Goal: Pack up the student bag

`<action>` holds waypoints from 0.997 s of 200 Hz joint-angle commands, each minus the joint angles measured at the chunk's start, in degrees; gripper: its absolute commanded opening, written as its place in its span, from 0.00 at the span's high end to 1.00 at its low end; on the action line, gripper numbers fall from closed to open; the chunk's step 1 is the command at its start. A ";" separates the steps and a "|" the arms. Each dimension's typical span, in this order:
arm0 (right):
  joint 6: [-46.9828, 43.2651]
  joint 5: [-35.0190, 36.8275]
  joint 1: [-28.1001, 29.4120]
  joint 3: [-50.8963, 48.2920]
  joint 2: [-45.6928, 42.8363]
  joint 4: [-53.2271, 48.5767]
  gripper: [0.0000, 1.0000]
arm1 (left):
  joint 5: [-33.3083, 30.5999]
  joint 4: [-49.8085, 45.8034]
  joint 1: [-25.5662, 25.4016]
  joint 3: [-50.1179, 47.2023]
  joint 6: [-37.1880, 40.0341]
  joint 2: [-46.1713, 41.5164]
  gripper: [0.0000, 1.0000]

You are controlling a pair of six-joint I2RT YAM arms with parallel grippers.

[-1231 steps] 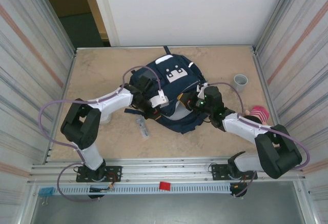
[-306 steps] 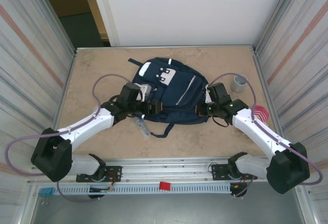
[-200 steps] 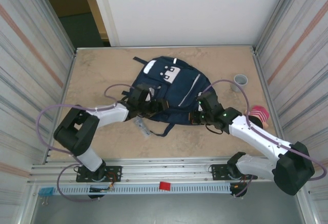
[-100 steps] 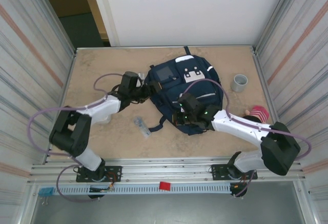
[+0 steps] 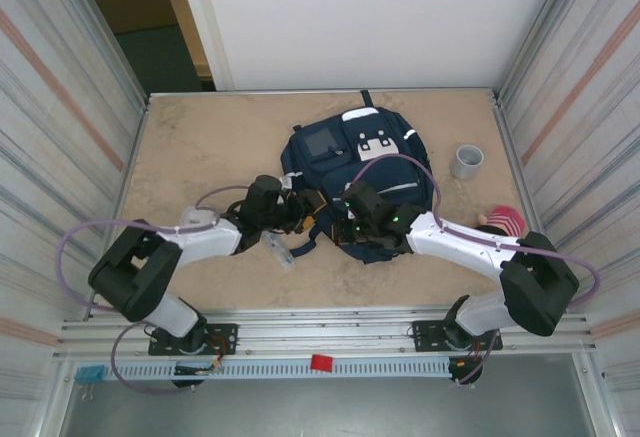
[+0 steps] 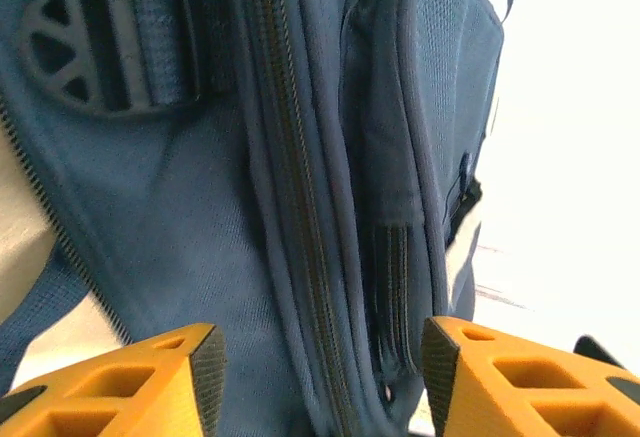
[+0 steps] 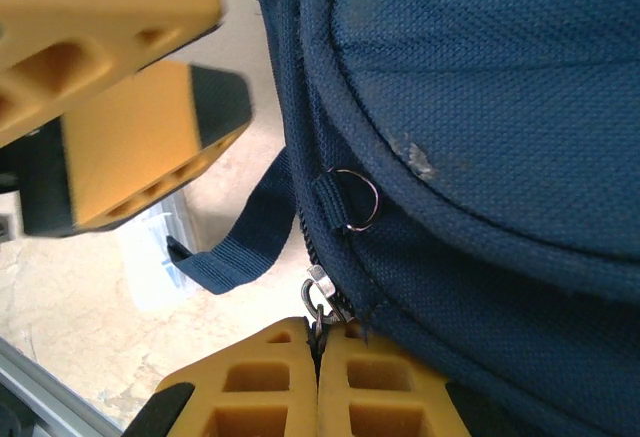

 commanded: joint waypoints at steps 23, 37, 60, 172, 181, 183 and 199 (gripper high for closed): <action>-0.35 -2.34 1.19 0.74 -0.64 2.47 1.00 | -0.58 13.65 -2.38 1.34 -7.38 7.71 0.57; -0.42 -2.34 1.11 0.58 -1.29 2.05 1.00 | -0.32 15.16 -2.42 1.57 -8.35 9.56 0.71; -1.29 -1.05 0.94 0.61 -3.22 -1.63 1.00 | -0.36 13.32 -1.44 1.67 -7.02 9.80 0.90; -10.86 -5.82 -13.68 -1.64 -14.63 -21.17 1.00 | 0.18 -13.29 8.60 3.05 10.81 -2.31 0.91; -10.29 -8.07 -13.13 -2.13 -14.72 -18.38 1.00 | 0.70 -13.31 8.16 2.87 9.91 -2.83 0.78; -10.07 -8.45 -12.96 -2.21 -14.76 -17.56 1.00 | 0.91 -13.35 8.11 2.83 9.69 -2.97 0.75; -8.73 -10.01 -11.29 -2.74 -14.41 -13.78 1.00 | 1.29 -13.18 5.94 1.99 7.15 -4.75 0.53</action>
